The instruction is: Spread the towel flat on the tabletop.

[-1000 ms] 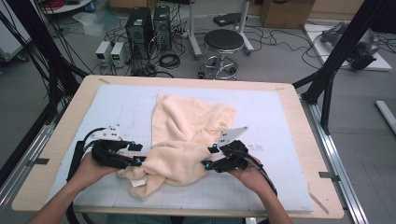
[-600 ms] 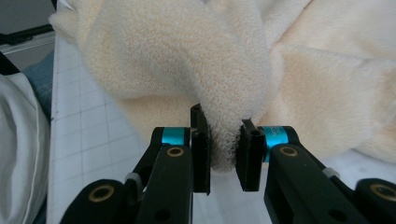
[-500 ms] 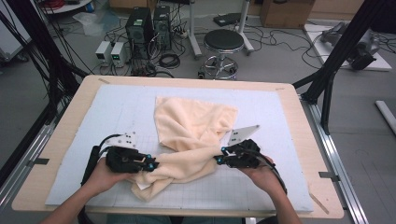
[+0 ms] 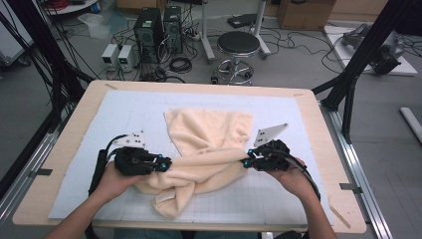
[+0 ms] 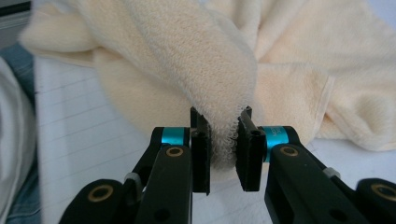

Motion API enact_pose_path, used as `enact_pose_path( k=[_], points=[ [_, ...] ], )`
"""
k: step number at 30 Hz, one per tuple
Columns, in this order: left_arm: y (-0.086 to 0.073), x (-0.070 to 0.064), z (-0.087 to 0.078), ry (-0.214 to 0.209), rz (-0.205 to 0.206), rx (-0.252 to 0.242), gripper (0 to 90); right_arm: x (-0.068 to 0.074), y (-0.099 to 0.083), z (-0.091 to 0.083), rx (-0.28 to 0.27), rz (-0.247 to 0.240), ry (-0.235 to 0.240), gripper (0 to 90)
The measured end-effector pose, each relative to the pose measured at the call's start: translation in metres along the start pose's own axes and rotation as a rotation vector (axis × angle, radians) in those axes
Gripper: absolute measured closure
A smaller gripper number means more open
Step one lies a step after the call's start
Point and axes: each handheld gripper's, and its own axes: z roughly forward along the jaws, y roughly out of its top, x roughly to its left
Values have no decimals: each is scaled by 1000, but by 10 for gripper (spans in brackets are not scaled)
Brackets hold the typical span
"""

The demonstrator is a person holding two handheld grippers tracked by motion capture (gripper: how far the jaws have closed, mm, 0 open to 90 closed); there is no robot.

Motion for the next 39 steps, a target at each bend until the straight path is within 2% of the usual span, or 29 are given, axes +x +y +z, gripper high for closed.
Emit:
enact_pose_path(
  k=[2, 3, 5, 6, 7, 9, 10, 11, 14, 16, 19, 21, 25, 27, 29, 33, 36, 37, 38, 39],
  points=[
    [-1, 11, 6, 40, -28, -2, 809, -8, -3, 12, 5, 46, -2, 789],
    [0, 16, 10, 68, -31, 0, 809, -13, -3, 18, 5, 63, -13, 789],
    [2, 28, 18, 113, -67, -6, 809, -24, -1, 26, -7, 87, -35, 788],
    [4, 34, 22, 136, -58, 5, 809, -29, 0, 29, -15, 100, -49, 786],
    [5, 39, 27, 158, -75, 10, 807, -35, 1, 32, -15, 123, -59, 780],
    [6, 47, 33, 180, -107, 20, 783, -44, 3, 37, -15, 157, -86, 742],
    [7, 50, 35, 189, -118, 38, 745, -48, 3, 39, -21, 165, -92, 708],
    [8, 52, 33, 191, -123, 31, 701, -50, 3, 39, -30, 172, -89, 659],
    [10, 51, 22, 180, -115, -3, 621, -47, 2, 32, -48, 184, -86, 602],
    [11, 47, 12, 166, -95, -5, 564, -41, 2, 22, -64, 167, -89, 576],
    [11, 41, -3, 155, -60, -22, 522, -28, 4, 7, -107, 135, -98, 551],
    [9, 37, -14, 148, -40, -30, 505, -18, 6, 0, -118, 112, -111, 523],
    [2, 29, -25, 126, -5, -35, 497, -2, 7, -6, -127, 83, -112, 509],
    [-2, 25, -25, 110, 18, -7, 490, 5, 5, -5, -132, 71, -107, 505],
    [-6, 23, -24, 111, 33, 6, 475, 12, 4, -5, -112, 43, -152, 501],
    [-14, 23, -18, 98, 35, 43, 474, 10, -4, -9, -142, 76, -152, 493],
    [-20, 23, -12, 88, 26, 75, 481, 15, -4, -10, -151, 52, -146, 460],
    [-22, 22, -10, 85, 32, 88, 496, 17, -4, -10, -165, 45, -127, 448],
    [-24, 22, -8, 72, 38, 96, 523, 19, -4, -10, -192, 37, -84, 450],
    [-25, 20, -6, 65, 42, 100, 565, 23, -3, -9, -202, 29, -60, 446]
  ],
)
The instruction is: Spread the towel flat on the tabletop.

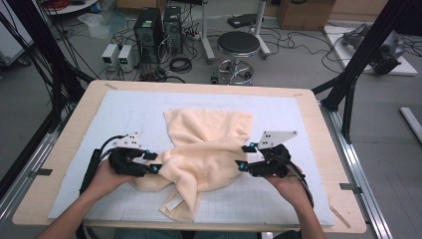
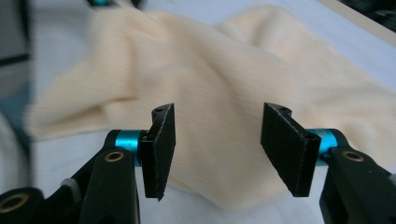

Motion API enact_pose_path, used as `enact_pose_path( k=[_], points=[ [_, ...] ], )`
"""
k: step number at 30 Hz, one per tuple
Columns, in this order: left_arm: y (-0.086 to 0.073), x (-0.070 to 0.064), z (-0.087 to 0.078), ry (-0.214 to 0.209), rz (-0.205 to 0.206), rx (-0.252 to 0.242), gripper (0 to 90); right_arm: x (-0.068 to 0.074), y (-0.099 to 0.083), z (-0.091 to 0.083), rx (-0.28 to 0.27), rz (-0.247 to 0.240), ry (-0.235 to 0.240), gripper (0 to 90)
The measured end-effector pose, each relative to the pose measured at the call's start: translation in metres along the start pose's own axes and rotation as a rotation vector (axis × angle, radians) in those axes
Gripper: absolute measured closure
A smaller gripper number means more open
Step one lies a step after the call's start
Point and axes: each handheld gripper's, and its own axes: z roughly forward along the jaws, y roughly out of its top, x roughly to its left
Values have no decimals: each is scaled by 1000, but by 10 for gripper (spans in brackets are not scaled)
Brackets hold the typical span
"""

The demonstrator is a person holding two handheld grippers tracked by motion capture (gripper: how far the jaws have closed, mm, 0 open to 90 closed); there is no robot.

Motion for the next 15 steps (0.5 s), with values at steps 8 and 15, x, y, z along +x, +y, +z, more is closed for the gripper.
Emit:
enact_pose_path(
  k=[8, 15],
  points=[
    [-5, -5, 19, -4, 11, 67, 725, 16, -8, 38, 114, -50, 68, 447],
    [-4, -4, 24, 7, 11, 76, 804, 25, -14, 66, 185, -102, 26, 641]
  ],
)
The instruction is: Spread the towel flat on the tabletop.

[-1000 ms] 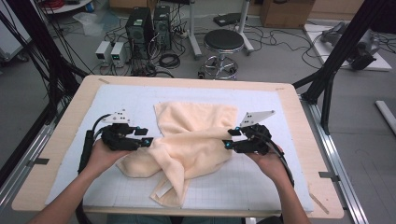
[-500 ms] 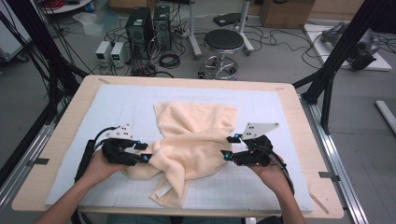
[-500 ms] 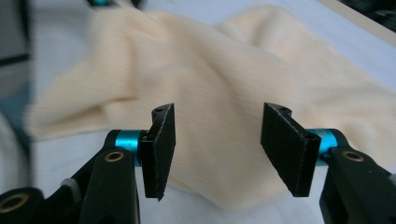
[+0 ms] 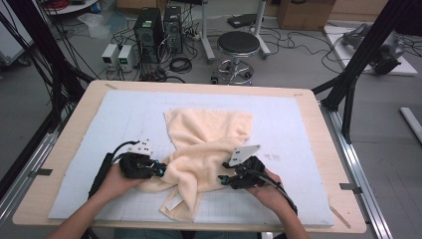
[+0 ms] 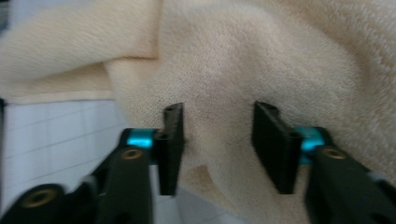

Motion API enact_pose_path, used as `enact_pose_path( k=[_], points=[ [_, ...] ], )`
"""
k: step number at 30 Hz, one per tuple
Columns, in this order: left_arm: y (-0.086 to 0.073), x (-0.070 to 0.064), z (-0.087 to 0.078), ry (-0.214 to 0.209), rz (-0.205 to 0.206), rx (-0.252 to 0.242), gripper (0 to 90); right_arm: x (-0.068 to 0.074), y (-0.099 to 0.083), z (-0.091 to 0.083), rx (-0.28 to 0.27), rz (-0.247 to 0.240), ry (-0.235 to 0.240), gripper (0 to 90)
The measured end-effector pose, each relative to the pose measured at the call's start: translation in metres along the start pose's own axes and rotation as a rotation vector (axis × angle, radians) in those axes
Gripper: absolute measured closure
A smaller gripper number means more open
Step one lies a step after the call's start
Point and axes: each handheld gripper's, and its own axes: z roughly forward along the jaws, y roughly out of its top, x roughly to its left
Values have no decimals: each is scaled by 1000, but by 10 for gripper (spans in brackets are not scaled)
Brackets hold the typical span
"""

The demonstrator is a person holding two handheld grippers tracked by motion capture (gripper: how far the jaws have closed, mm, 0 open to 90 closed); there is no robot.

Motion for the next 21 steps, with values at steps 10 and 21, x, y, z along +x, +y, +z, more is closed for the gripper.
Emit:
enact_pose_path(
  k=[10, 21],
  points=[
    [7, -13, -32, 21, 6, -79, 822, -5, -6, -17, -21, 19, 37, 861],
    [27, -44, -48, -27, 43, -159, 821, -23, -20, -95, -102, 71, -85, 866]
  ],
)
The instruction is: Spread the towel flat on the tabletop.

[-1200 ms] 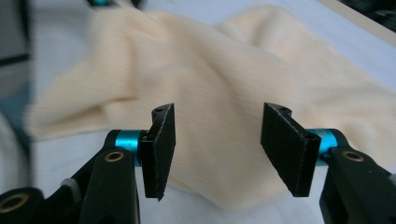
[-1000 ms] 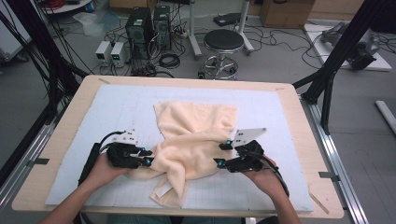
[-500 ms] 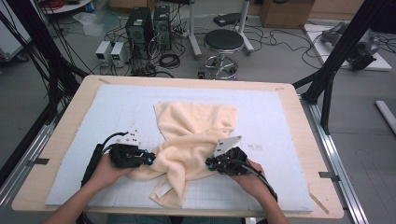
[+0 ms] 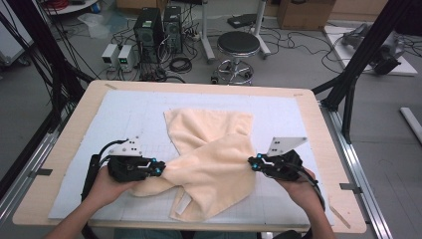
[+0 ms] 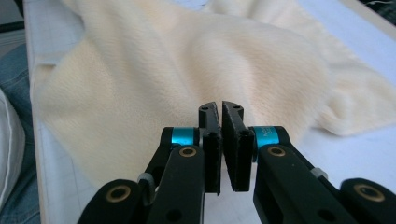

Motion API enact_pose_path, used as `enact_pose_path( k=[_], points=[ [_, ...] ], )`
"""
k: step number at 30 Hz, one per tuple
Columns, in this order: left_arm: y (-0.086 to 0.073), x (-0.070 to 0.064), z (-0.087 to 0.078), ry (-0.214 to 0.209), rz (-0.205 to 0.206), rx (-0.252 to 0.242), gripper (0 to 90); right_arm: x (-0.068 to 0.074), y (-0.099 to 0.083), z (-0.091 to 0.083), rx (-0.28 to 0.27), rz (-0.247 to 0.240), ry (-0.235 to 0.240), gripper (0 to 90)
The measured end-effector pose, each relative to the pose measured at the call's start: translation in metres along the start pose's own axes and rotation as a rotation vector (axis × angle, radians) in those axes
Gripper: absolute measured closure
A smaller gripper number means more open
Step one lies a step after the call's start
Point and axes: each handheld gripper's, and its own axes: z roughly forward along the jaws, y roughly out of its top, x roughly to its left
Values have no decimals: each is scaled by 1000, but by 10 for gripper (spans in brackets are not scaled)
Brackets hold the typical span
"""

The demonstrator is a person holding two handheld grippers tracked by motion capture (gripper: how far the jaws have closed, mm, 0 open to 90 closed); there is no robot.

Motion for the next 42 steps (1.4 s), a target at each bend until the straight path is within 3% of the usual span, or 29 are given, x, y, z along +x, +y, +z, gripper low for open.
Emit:
enact_pose_path(
  k=[3, 4, 6, 11, 14, 16, 18, 20, 21, 24, 26, 27, 29, 32, 37, 40, 42],
  points=[
    [1, -8, 3, -19, 28, 25, 818, -4, -6, -7, -5, 24, 40, 865],
    [0, -9, 4, -27, 26, 26, 807, -4, -9, -5, 21, 25, 74, 862],
    [-1, -7, 5, -47, 35, 25, 728, -3, -13, -2, 44, 19, 75, 837],
    [4, 6, 12, -23, 13, 5, 606, -7, -8, 7, -16, 59, 89, 654],
    [5, 17, 29, -4, -13, 38, 570, -8, -3, 21, 10, 47, 53, 557],
    [5, 24, 43, 4, -19, 62, 565, -9, -1, 26, 14, 34, -9, 540],
    [5, 29, 56, -4, -33, 80, 558, -15, 3, 25, -46, 38, -64, 510],
    [5, 33, 69, -23, -46, 112, 563, -21, 7, 26, -65, 39, -87, 499],
    [4, 35, 74, -41, -66, 123, 587, -25, 9, 28, -65, 46, -93, 484],
    [3, 33, 82, -77, -60, 161, 767, -35, 13, 42, -16, 44, -84, 497],
    [2, 27, 78, -90, -29, 167, 823, -38, 12, 52, 24, 37, -36, 617],
    [1, 23, 75, -89, -18, 169, 830, -38, 12, 54, 45, 37, -20, 721],
    [-1, 19, 68, -83, -6, 159, 836, -33, 10, 55, 84, 17, 28, 793],
    [-6, 12, 51, -77, -8, 124, 842, -19, 7, 48, 71, -12, 70, 801],
    [-11, -2, 18, -85, 2, 69, 846, 5, -4, 39, 113, -39, 128, 802],
    [-11, -12, 10, -114, 7, 54, 844, 15, -10, 39, 141, -44, 166, 795],
    [-7, -14, 10, -110, 25, 42, 817, 18, -10, 37, 138, -62, 167, 731]
  ],
)
